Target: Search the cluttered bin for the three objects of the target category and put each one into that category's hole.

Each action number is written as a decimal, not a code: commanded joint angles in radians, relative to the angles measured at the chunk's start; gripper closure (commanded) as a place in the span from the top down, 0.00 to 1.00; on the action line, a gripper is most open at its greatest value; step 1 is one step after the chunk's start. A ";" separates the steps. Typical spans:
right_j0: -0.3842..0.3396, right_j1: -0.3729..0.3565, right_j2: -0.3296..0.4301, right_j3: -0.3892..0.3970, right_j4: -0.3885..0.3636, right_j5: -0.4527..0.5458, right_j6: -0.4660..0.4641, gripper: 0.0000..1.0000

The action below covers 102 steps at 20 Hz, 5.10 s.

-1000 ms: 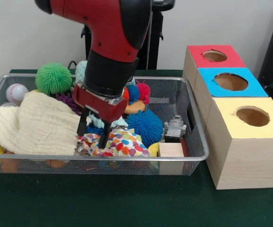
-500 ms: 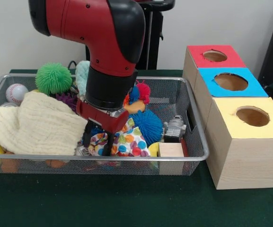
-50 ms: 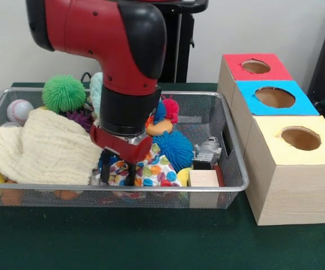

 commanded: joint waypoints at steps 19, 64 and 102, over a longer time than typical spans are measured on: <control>-0.099 -0.016 0.396 0.174 0.136 0.195 0.027 1.00; 0.336 -0.074 -0.263 -0.066 0.096 0.456 0.029 1.00; 0.255 0.269 -0.451 -0.180 -0.078 0.138 0.172 1.00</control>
